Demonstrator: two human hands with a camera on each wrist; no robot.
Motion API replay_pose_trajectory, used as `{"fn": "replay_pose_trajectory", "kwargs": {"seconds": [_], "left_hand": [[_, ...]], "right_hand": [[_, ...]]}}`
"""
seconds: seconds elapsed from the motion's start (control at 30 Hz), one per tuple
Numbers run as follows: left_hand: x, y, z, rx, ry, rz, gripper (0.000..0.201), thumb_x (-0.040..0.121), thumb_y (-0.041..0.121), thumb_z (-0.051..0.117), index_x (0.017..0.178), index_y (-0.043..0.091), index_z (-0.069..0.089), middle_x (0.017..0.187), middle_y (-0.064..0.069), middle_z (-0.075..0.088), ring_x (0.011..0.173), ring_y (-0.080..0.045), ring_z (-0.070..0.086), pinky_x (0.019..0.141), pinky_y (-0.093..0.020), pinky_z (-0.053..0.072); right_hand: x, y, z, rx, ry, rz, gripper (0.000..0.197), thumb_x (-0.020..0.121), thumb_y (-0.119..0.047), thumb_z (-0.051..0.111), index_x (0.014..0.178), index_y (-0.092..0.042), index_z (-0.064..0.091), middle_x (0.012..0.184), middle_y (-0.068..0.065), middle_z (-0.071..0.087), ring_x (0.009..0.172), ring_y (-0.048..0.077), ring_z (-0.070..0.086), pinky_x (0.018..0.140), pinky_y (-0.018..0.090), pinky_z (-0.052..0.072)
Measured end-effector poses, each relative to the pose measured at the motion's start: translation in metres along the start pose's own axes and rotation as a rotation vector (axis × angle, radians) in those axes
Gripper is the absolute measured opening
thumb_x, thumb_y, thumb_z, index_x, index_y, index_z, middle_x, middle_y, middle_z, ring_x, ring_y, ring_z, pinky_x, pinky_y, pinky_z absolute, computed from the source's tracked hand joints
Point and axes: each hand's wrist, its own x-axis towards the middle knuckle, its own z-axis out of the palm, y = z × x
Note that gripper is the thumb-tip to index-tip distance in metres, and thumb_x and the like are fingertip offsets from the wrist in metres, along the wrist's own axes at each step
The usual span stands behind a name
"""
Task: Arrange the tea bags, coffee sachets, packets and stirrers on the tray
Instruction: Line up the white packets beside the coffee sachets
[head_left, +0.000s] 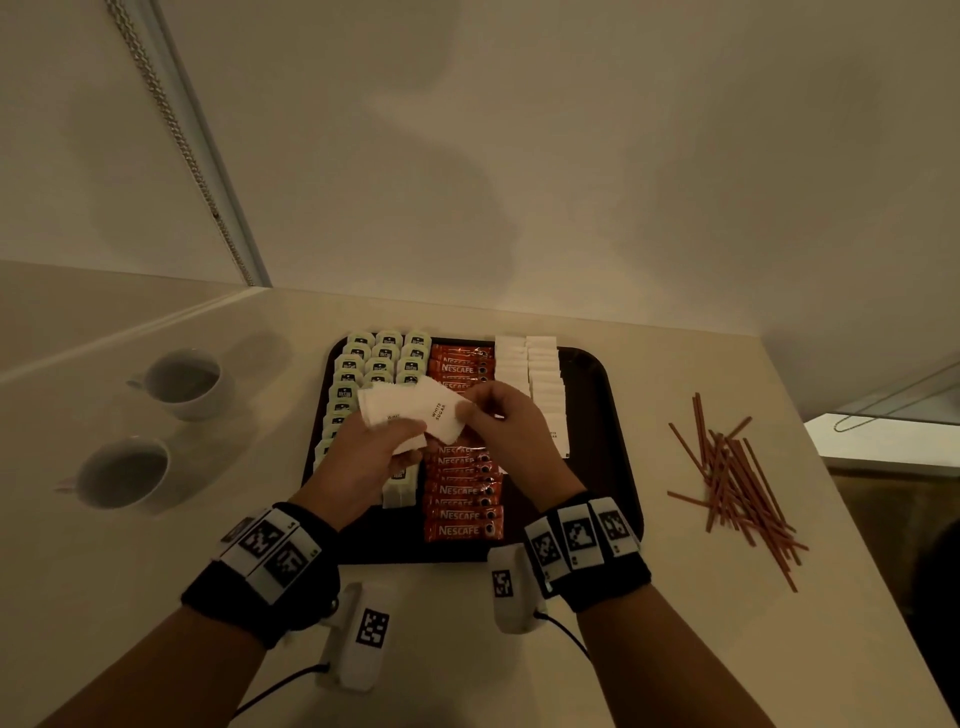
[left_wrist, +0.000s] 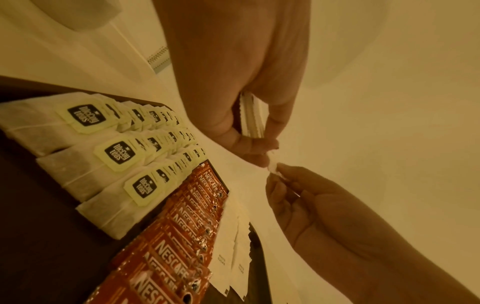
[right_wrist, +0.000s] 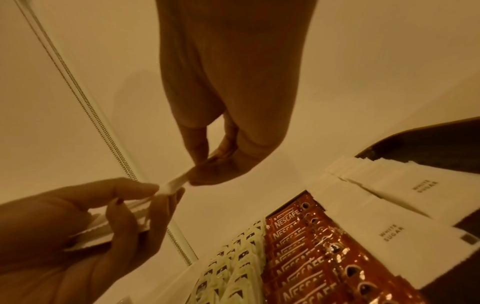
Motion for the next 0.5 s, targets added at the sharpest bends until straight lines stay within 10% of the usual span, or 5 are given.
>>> {"fn": "replay_pose_trajectory", "kwargs": {"seconds": [0.13,0.3,0.5], "left_hand": [[0.003,-0.001,-0.004,0.107,0.097,0.058,0.026,0.085,0.007,0.067,0.11,0.012,0.062,0.095,-0.012,0.071,0.07,-0.019,0.065,0.052,-0.023,0.047],[0.001,0.002,-0.004,0.194,0.049,0.083,0.02,0.083,0.006,0.069,0.101,0.014,0.063,0.083,-0.007,0.071,0.056,-0.01,0.065,0.043,-0.016,0.043],[0.002,0.004,0.0,0.088,0.027,-0.018,0.011,0.093,0.014,0.055,0.102,0.011,0.06,0.078,-0.009,0.068,0.057,-0.017,0.063,0.043,-0.019,0.039]], "right_hand": [[-0.012,-0.004,-0.009,0.104,-0.217,0.102,0.009,0.087,-0.01,0.063,0.091,-0.01,0.055,0.09,0.008,0.067,0.072,0.015,0.067,0.065,0.024,0.055],[-0.012,-0.001,-0.015,0.14,-0.118,0.109,0.011,0.085,-0.023,0.067,0.089,-0.014,0.065,0.101,0.02,0.066,0.089,0.031,0.064,0.084,0.048,0.054],[-0.016,0.006,-0.029,0.156,-0.036,0.148,0.008,0.089,-0.013,0.061,0.094,-0.007,0.064,0.094,0.005,0.069,0.083,0.014,0.067,0.069,0.026,0.056]]}}
